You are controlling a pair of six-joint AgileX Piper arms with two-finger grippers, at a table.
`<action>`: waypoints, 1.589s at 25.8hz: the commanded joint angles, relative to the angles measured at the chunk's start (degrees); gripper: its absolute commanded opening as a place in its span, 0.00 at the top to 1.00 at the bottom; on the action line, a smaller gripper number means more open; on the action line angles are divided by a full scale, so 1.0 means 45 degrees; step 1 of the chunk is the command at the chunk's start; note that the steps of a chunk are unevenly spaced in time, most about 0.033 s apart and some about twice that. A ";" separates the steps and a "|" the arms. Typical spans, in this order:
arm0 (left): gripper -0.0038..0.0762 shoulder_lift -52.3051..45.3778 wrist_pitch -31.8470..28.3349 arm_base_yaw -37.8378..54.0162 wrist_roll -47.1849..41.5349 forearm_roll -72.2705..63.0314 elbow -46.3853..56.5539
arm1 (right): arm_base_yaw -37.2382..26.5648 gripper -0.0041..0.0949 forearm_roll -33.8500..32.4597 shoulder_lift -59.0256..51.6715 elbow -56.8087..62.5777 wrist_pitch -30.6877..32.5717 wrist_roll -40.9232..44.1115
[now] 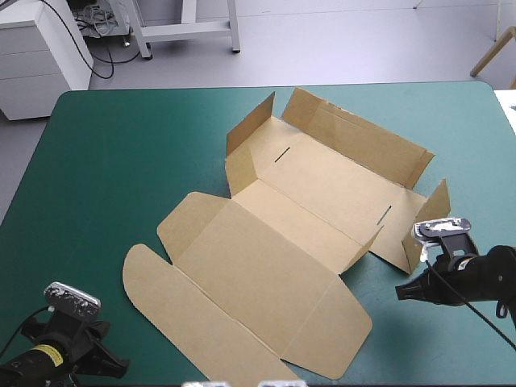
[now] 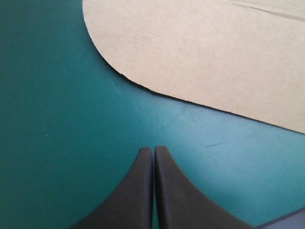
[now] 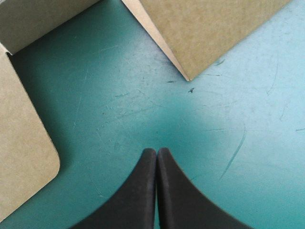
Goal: Fold the box
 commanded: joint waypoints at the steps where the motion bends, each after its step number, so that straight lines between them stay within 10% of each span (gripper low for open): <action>1: 0.96 0.0141 -0.0518 -0.0054 -0.0013 -0.0191 -0.0263 | 0.0033 0.98 0.0184 -0.0058 -0.0416 -0.0098 -0.0086; 41: 0.96 0.0141 -0.0788 -0.0054 -0.0013 -0.0191 -0.0263 | 0.0054 0.98 0.1582 -0.1412 -0.4706 0.1455 0.1346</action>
